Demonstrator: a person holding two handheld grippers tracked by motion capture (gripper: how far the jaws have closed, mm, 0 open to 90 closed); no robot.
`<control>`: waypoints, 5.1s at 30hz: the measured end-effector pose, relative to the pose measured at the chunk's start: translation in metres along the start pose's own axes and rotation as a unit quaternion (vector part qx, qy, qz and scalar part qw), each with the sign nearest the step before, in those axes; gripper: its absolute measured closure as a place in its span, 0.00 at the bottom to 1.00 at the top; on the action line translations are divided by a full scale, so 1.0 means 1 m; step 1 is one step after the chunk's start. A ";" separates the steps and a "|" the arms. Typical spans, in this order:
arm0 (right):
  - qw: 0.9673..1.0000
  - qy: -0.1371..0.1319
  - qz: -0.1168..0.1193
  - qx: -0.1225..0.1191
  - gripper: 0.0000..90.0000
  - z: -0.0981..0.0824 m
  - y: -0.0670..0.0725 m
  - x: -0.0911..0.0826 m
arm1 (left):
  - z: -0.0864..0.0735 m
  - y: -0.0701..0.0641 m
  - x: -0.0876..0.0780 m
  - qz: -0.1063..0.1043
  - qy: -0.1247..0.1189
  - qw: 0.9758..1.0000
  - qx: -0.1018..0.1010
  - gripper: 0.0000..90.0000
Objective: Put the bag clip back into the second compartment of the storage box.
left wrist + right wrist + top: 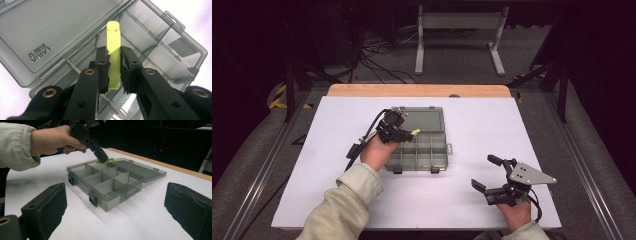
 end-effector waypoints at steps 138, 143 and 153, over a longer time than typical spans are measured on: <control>1.000 -0.006 -0.005 0.005 0.03 -0.001 0.000 -0.001 | -0.193 0.024 -0.125 -0.017 -0.346 0.936 0.067 0.02; 1.000 -0.008 -0.012 0.007 0.02 -0.002 -0.001 -0.001 | -0.193 0.024 -0.122 0.010 -0.350 0.934 0.072 0.03; 1.000 -0.006 -0.010 0.011 0.02 -0.003 -0.002 0.000 | -0.192 0.022 -0.122 -0.005 -0.356 0.932 0.068 0.02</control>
Point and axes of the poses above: each handheld gripper's, and its own axes: x roughly forward along the jaws, z roughly out of its top, y roughly to its left, the point moved 6 cm from there along x, roughly forward along the jaws, and after that the axes turned 7 degrees about -x, right-handed, at the moved point
